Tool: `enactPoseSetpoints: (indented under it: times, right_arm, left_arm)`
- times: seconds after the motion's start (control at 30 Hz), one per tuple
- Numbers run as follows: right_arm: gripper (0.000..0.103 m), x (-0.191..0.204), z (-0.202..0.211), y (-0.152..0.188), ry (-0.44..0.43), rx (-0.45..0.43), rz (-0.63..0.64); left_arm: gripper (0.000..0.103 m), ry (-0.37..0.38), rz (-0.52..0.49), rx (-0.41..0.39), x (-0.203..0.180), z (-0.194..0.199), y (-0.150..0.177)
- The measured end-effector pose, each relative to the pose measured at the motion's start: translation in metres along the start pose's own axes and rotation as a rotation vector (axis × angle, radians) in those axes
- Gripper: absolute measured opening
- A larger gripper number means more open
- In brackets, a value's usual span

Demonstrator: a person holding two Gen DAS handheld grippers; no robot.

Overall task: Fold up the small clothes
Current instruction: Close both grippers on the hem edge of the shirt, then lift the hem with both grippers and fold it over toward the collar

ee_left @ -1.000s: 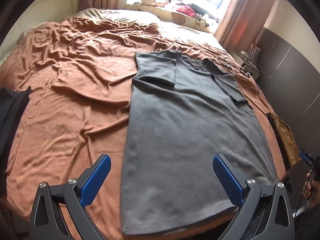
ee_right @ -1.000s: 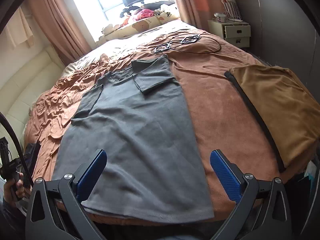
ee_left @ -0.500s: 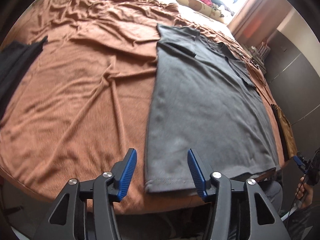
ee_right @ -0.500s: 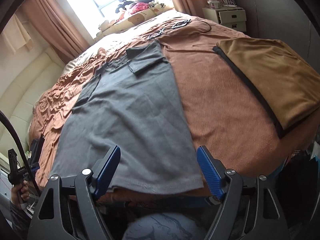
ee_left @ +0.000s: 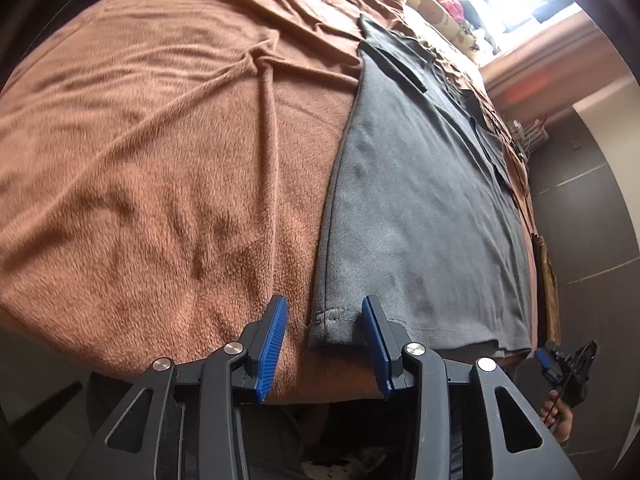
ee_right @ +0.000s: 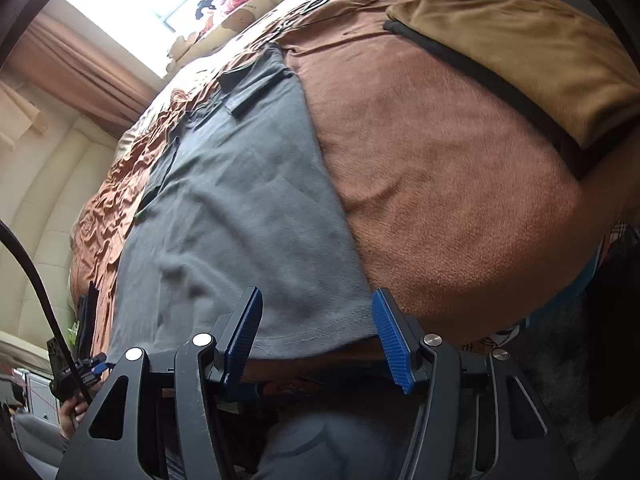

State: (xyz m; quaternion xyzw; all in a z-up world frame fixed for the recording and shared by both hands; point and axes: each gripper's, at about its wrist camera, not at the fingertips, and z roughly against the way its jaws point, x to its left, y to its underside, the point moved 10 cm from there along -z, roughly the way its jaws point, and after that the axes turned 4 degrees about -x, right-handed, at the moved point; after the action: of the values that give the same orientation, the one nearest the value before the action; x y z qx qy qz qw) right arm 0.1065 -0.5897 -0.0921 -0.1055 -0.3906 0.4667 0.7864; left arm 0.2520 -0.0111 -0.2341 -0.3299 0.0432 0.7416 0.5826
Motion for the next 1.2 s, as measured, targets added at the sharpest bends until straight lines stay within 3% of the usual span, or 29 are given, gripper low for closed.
enactPoseSetpoints:
  times: [0.13, 0.5, 0.67, 0.83, 0.9, 0.97, 1.0, 1.2]
  right_arm:
    - [0.055, -0.013, -0.009, 0.004, -0.021, 0.008, -0.054]
    - [0.046, -0.019, -0.016, 0.017, -0.208, -0.017, -0.195]
    - [0.046, -0.020, -0.025, 0.018, -0.222, -0.048, -0.220]
    - [0.032, -0.020, -0.035, 0.018, -0.216, -0.061, -0.268]
    - [0.021, -0.018, -0.038, 0.016, -0.215, -0.064, -0.288]
    - [0.011, -0.017, -0.040, 0.013, -0.206, -0.068, -0.305]
    - [0.004, -0.016, -0.041, 0.012, -0.204, -0.069, -0.310]
    - [0.002, 0.001, -0.021, 0.006, -0.224, -0.108, -0.267]
  left_arm:
    - [0.038, 0.033, 0.054, 0.004, 0.001, -0.001, 0.005]
    - [0.038, 0.129, 0.199, -0.003, 0.007, 0.008, 0.020]
    - [0.038, 0.185, 0.283, -0.034, 0.014, 0.005, 0.012]
    - [0.037, 0.204, 0.329, -0.065, 0.011, -0.004, 0.002]
    - [0.032, 0.200, 0.338, -0.071, 0.010, -0.008, 0.000]
    - [0.013, 0.184, 0.343, -0.066, 0.009, -0.012, -0.001]
    - [0.012, 0.179, 0.345, -0.062, 0.008, -0.013, -0.001]
    - [0.007, 0.204, 0.318, -0.105, 0.004, 0.007, -0.011]
